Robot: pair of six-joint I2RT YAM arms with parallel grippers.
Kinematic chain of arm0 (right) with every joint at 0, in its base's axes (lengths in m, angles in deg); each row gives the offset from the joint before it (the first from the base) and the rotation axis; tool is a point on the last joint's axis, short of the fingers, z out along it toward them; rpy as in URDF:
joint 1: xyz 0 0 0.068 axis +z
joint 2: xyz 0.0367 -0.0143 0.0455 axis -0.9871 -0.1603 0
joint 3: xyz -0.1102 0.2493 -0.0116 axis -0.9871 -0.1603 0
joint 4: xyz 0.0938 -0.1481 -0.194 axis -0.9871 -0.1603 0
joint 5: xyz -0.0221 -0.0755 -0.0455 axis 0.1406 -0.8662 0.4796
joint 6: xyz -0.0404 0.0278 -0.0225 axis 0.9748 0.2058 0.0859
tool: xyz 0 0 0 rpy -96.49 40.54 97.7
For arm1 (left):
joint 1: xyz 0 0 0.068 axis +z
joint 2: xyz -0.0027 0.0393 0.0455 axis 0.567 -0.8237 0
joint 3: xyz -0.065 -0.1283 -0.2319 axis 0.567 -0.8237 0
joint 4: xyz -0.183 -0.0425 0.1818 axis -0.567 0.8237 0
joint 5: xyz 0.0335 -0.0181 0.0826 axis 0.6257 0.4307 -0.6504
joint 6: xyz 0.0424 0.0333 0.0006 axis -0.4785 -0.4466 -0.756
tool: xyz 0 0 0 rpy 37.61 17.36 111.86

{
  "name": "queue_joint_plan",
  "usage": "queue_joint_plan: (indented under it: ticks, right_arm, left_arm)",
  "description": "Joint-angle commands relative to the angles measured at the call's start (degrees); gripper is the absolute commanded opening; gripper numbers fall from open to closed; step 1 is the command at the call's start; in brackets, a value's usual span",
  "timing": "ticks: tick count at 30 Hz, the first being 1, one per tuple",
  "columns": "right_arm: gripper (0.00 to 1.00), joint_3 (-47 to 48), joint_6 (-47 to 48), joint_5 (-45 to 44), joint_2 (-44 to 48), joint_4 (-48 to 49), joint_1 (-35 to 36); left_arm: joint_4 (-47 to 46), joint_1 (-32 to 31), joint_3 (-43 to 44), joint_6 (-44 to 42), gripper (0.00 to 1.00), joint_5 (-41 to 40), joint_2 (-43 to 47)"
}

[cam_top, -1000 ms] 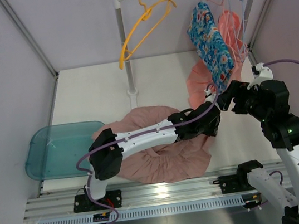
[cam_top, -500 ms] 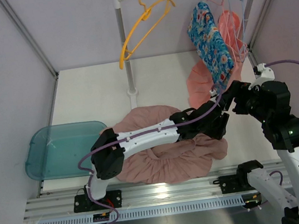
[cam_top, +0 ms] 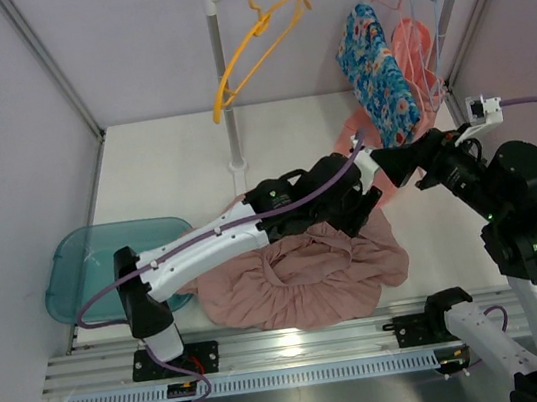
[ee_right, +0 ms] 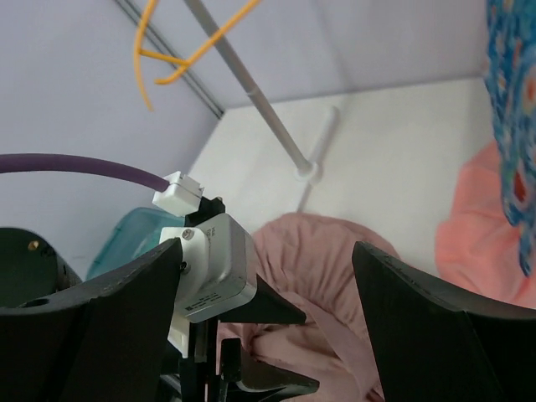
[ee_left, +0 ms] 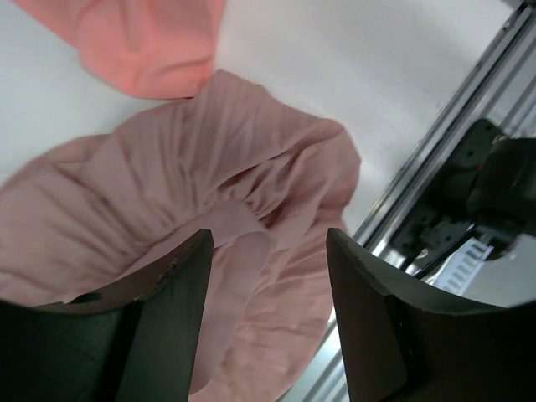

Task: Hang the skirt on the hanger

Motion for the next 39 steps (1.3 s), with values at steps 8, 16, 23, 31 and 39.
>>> queue_joint_plan:
  ticks: [8, 16, 23, 31, 39]
  right_arm:
    - [0.85, -2.1, 5.0, -4.8, -3.3, -10.8, -1.6]
    - [0.85, -2.1, 5.2, -4.2, -5.1, -9.8, -1.6]
    - [0.85, -2.0, 5.0, -2.2, -6.2, -8.7, -1.6]
    - [0.85, -1.2, 5.7, -0.6, -7.3, -8.1, -1.6]
    - [0.85, -2.1, 6.5, -1.2, -7.9, -8.2, -1.6]
  left_arm:
    - [-7.2, 17.0, 18.7, -10.9, 0.66, -10.8, 17.2]
    - [-15.6, 23.3, 21.9, -19.2, 0.68, -9.9, 20.0]
    - [-15.0, 32.9, 25.6, -17.5, 0.7, -4.1, 16.3]
    - [-16.0, 43.5, 25.9, -11.7, 0.7, 14.2, 8.7]
    - [-17.6, 46.5, 25.1, -8.0, 0.68, 23.7, 4.8]
